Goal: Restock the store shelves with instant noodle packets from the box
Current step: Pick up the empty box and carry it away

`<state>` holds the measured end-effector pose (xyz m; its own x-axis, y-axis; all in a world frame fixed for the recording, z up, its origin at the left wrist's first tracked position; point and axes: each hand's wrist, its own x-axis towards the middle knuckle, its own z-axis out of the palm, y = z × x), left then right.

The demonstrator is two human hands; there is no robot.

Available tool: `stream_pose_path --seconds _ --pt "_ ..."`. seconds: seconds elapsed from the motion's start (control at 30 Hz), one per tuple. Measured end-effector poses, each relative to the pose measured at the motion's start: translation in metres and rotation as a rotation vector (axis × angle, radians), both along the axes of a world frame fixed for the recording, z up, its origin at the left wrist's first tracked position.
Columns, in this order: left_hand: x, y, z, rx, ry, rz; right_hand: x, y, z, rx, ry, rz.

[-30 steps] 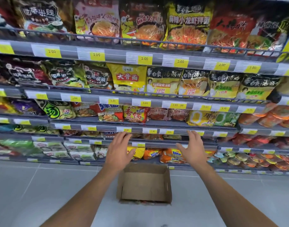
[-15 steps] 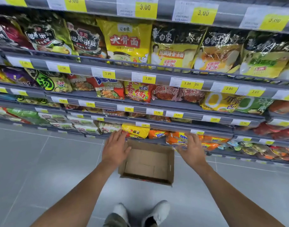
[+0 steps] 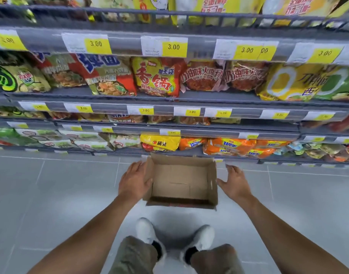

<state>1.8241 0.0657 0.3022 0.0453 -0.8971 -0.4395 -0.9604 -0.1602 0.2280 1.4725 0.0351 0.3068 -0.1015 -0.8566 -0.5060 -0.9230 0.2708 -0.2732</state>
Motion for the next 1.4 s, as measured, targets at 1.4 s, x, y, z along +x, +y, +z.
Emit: stream_pose_path --seconds 1.4 --pt "0.039 -0.009 -0.308 0.258 0.040 0.466 -0.043 0.010 -0.312 0.195 0.096 -0.359"
